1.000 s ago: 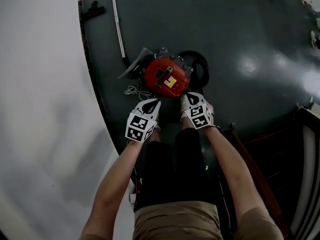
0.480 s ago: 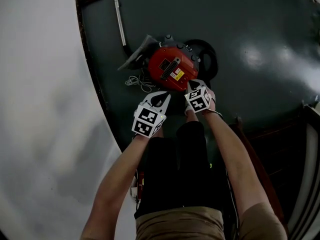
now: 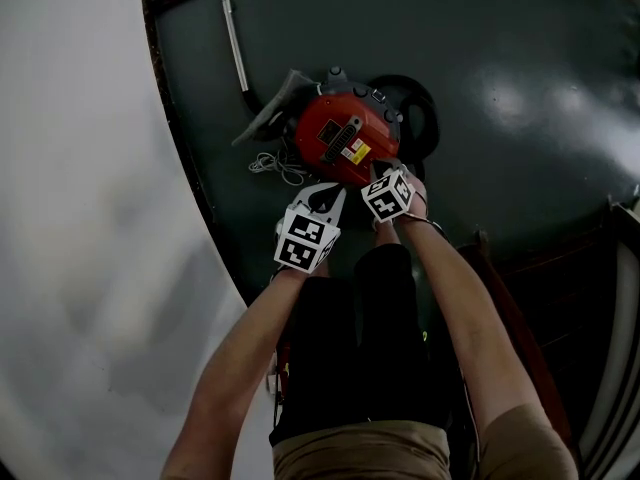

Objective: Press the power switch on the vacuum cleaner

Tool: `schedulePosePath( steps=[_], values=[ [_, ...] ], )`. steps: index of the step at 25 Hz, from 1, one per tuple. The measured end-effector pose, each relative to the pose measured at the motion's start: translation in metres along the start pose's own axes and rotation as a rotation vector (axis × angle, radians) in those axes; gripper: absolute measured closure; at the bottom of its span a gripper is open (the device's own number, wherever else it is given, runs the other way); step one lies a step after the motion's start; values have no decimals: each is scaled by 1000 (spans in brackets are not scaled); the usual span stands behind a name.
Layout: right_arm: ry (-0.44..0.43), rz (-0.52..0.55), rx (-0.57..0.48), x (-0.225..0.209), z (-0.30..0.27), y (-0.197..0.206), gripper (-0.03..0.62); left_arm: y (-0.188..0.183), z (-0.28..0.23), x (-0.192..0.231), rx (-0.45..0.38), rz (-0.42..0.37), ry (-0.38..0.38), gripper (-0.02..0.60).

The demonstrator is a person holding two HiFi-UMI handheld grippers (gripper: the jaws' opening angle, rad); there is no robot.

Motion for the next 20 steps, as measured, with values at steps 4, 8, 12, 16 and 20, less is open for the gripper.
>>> schedulePosePath(
  steps=[4,8,12,16,20],
  values=[
    [9,-20,22,-1,-8,0,585,3,-4,5,17,-10,7,578],
    [36,-52,37,-2,-12,0,585,3,-6,13,19,-16,5,578],
    [49,-60,71,-8,-21,1,585,1,-6,21,16,-8,-5,578],
    [-56,-93,144,-13,-24,-3,585,-4,6,27,16,-25,-19,578],
    [-215,-366,-32,-37,17,-14,585,-23,43,15,-23,-37,-23,578]
  ],
)
Point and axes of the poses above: the fingertips, and each gripper's own axes: z backward along the fingers, x to its left, y out of its underside, the point moved 3 cm from there along z, backward along the fingers, and after that the axes turned 8 degrees about x, right-handed, at the moved point
